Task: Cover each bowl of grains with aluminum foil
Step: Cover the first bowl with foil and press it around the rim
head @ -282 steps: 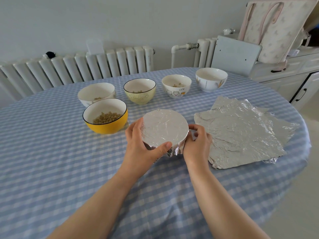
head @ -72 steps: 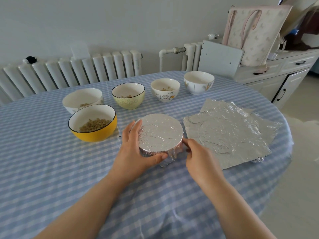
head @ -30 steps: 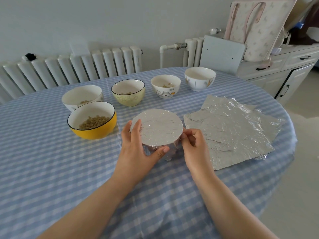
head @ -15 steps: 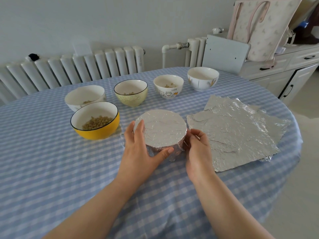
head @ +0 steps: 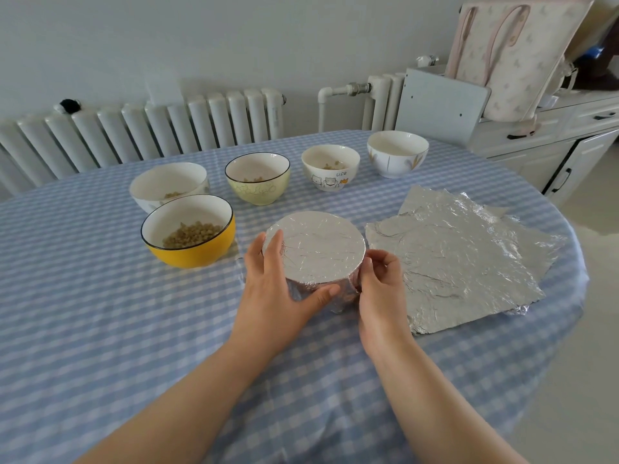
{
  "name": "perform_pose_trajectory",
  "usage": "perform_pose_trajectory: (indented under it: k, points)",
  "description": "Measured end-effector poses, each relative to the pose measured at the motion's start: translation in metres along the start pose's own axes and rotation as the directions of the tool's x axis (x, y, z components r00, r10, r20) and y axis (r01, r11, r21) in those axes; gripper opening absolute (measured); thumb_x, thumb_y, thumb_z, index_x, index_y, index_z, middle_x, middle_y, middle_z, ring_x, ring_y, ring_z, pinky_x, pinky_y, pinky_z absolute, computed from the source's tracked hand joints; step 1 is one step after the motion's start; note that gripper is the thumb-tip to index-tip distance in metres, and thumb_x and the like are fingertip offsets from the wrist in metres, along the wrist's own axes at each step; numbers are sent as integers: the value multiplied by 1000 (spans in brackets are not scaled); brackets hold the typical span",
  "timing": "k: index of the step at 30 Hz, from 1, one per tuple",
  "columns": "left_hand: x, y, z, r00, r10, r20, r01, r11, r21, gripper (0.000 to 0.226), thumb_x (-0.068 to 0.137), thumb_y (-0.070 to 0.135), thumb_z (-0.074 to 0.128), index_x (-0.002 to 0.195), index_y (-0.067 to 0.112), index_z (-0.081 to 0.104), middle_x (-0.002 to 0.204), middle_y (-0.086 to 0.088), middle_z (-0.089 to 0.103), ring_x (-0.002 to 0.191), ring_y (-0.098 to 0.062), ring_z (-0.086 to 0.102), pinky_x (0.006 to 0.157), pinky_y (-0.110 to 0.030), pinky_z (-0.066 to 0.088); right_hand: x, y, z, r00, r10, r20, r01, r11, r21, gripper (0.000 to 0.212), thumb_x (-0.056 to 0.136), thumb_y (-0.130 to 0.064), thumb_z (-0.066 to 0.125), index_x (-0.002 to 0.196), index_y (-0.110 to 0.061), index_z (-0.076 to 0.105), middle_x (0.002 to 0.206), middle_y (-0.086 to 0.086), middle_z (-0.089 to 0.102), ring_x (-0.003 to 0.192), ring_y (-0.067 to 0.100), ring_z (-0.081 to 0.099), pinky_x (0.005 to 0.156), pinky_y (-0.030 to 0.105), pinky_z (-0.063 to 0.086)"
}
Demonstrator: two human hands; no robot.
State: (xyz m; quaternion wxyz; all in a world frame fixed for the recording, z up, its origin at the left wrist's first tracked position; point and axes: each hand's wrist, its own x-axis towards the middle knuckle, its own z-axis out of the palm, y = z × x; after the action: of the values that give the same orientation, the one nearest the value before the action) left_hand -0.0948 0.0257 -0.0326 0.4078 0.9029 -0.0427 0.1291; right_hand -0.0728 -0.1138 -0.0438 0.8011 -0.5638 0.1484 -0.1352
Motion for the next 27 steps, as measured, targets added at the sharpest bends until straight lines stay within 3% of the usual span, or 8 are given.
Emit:
perform_pose_trajectory:
  k: [6, 8, 11, 13, 15, 18, 23, 27]
  points:
    - [2, -6, -6, 1000, 5, 31, -3, 999, -42, 125, 53, 80, 59, 153, 25, 7, 154, 13, 4, 143, -12, 20, 112, -28, 25, 3, -3, -12, 1000, -24, 12, 25, 988, -152, 24, 103, -17, 35, 100, -28, 56, 109, 4, 63, 97, 16, 61, 87, 32, 49]
    - [3, -7, -8, 999, -4, 44, 6, 998, -61, 126, 52, 82, 58, 153, 26, 7, 154, 14, 4, 144, -11, 18, 115, -31, 25, -8, -3, -18, 990, -143, 12, 142, 969, -202, 15, 103, -24, 40, 110, -27, 52, 124, 3, 55, 112, 13, 57, 94, 24, 46]
    - [9, -9, -12, 998, 47, 31, -45, 996, -83, 130, 49, 95, 51, 153, 28, 11, 157, 11, -3, 138, 12, 1, 112, -15, 15, -26, -4, -20, 952, -271, 143, 298, 927, -228, 27, 95, -42, 50, 117, -28, 46, 128, -5, 52, 112, -5, 54, 87, 8, 42]
    - [15, -9, -18, 995, 92, 37, -89, 992, -88, 133, 47, 99, 46, 153, 27, 13, 160, 11, -6, 131, 25, -9, 101, -1, 7, -31, 0, -19, 926, -297, 232, 351, 905, -242, 44, 83, -64, 54, 118, -40, 42, 130, -16, 50, 120, -5, 50, 96, 15, 41]
    - [20, -13, -21, 989, 130, 72, -122, 987, -104, 130, 50, 98, 47, 154, 26, 14, 161, 13, -4, 137, 19, -9, 102, -3, 6, -31, 4, -20, 911, -314, 266, 390, 866, -314, 56, 73, -75, 55, 118, -46, 39, 126, -31, 45, 124, -5, 46, 101, 20, 39]
    - [21, -17, -21, 982, 138, 127, -122, 984, -126, 115, 59, 91, 52, 152, 32, 19, 161, 17, 1, 142, 12, -3, 107, -10, 10, -32, 3, -21, 899, -328, 290, 423, 822, -382, 60, 70, -69, 65, 118, -45, 38, 119, -44, 42, 119, -11, 45, 96, 11, 38]
    - [18, -16, -17, 998, 53, 41, -47, 989, -143, 99, 64, 79, 57, 148, 33, 31, 158, 17, 14, 143, 5, 10, 112, -21, 16, -11, -9, -27, 912, -252, 323, 382, 809, -448, 58, 72, -52, 71, 121, -33, 46, 132, -16, 53, 124, 2, 49, 104, 30, 42]
    - [12, -13, -10, 999, 34, 25, -32, 996, -86, 101, 61, 80, 55, 146, 30, 32, 150, 19, 17, 137, 6, 12, 110, -23, 18, 3, -10, -28, 921, -204, 331, 313, 894, -320, 44, 79, -38, 76, 114, -41, 50, 132, -14, 53, 124, 4, 53, 105, 32, 44]
